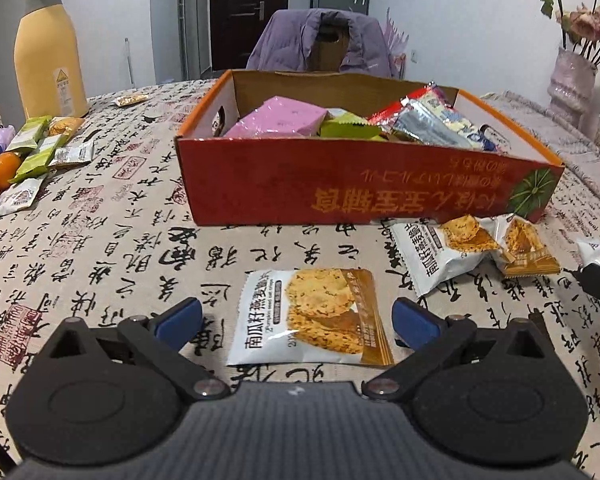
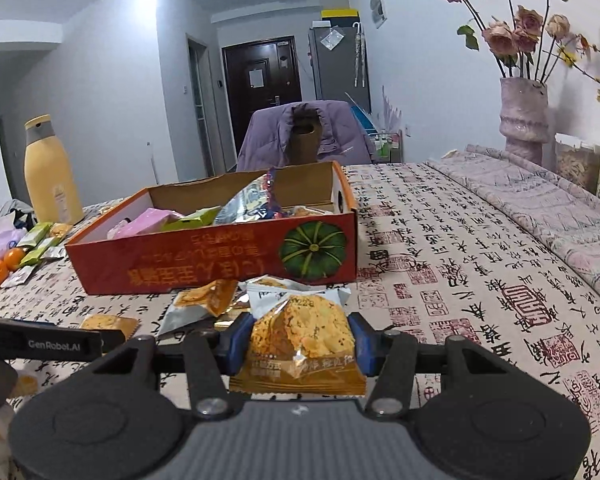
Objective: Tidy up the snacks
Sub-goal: 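Grasp a tan cracker packet with the right tool while the left tool grasps another, then carry both cracker packets over the cardboard box, then open both tools to drop the cracker packets into the box, then move both tools back toward the remaining cracker packets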
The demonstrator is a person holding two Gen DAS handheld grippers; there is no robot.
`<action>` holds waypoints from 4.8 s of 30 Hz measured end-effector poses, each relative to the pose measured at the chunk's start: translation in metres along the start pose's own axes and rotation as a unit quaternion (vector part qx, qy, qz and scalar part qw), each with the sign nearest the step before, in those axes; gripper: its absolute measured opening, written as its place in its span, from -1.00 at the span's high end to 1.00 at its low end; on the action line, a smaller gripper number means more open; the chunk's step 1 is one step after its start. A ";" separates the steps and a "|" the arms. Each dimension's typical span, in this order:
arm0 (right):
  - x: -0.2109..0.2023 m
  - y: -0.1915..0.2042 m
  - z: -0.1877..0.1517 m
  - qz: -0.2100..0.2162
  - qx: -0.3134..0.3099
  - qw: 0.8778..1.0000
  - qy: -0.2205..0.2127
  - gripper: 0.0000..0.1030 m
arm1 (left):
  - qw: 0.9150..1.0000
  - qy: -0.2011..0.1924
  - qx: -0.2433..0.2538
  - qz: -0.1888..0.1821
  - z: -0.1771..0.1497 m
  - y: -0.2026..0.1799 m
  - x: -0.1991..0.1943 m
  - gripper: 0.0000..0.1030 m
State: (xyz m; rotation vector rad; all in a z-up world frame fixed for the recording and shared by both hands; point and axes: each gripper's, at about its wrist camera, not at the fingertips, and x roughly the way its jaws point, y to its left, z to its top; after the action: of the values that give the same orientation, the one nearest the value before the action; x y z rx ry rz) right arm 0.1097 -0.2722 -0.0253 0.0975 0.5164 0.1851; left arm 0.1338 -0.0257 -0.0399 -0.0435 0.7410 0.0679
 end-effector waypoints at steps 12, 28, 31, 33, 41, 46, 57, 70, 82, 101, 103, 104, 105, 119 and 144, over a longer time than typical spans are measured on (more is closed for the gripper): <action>0.001 -0.003 -0.003 0.009 0.006 1.000 -0.001 0.01 | 1.000 -0.002 0.019 -0.005 -0.002 -0.006 -0.001 -0.63; -0.004 0.002 -0.003 0.015 -0.003 1.000 -0.008 0.01 | 0.998 -0.057 0.034 -0.012 -0.007 -0.002 -0.029 -0.07; -0.006 0.003 -0.001 0.016 -0.007 1.000 -0.012 0.01 | 0.997 -0.072 0.034 -0.012 -0.003 -0.002 -0.037 -0.07; -0.007 0.005 0.002 0.016 -0.011 1.000 -0.016 0.01 | 0.996 -0.083 0.032 -0.014 0.001 -0.002 -0.042 -0.07; -0.008 0.015 0.026 0.020 -0.033 0.998 -0.046 0.01 | 0.992 -0.124 0.025 -0.014 0.029 -0.004 -0.056 -0.08; 0.002 0.018 0.050 0.018 -0.043 0.997 -0.065 0.01 | 0.989 -0.147 0.020 -0.016 0.052 -0.006 -0.057 -0.08; 0.046 0.020 0.100 0.013 -0.058 0.995 -0.082 0.01 | 0.985 -0.174 -0.001 -0.011 0.099 -0.007 -0.036 -0.08; 0.110 0.019 0.133 0.002 -0.048 0.996 -0.074 0.01 | 0.985 -0.171 -0.022 0.002 0.132 -0.006 0.013 -0.08; 0.139 0.013 0.114 -0.001 -0.035 0.998 -0.044 0.01 | 0.988 -0.150 -0.024 -0.001 0.123 0.002 0.045 -0.08; 0.139 0.005 0.108 0.006 -0.014 0.999 -0.050 -1.00 | 0.984 -0.171 -0.054 0.006 0.117 0.008 0.046 -1.00; 0.139 0.006 0.109 0.006 -0.015 0.999 -0.050 -1.00 | 0.984 -0.171 -0.053 0.004 0.116 0.008 0.045 -1.00; 0.139 0.006 0.109 0.006 -0.015 0.999 -0.050 -1.00 | 0.984 -0.172 -0.053 0.004 0.116 0.008 0.044 -1.00; 0.139 0.007 0.109 0.006 -0.016 0.999 -0.051 -1.00 | 0.984 -0.172 -0.053 0.003 0.117 0.008 0.044 -1.00; 0.104 0.023 0.119 0.002 -0.046 0.996 -0.072 -1.00 | 0.978 -0.197 -0.065 -0.004 0.127 0.008 0.002 -1.00; 0.038 0.030 0.061 0.001 -0.071 0.997 -0.024 -1.00 | 0.988 -0.152 -0.023 -0.012 0.049 0.014 -0.043 -1.00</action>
State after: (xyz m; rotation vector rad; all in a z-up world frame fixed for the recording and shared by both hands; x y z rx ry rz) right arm 0.1679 -0.2381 0.0135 -0.0364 0.4541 0.2199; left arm 0.1338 -0.0103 0.0251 -0.0845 0.4328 0.0678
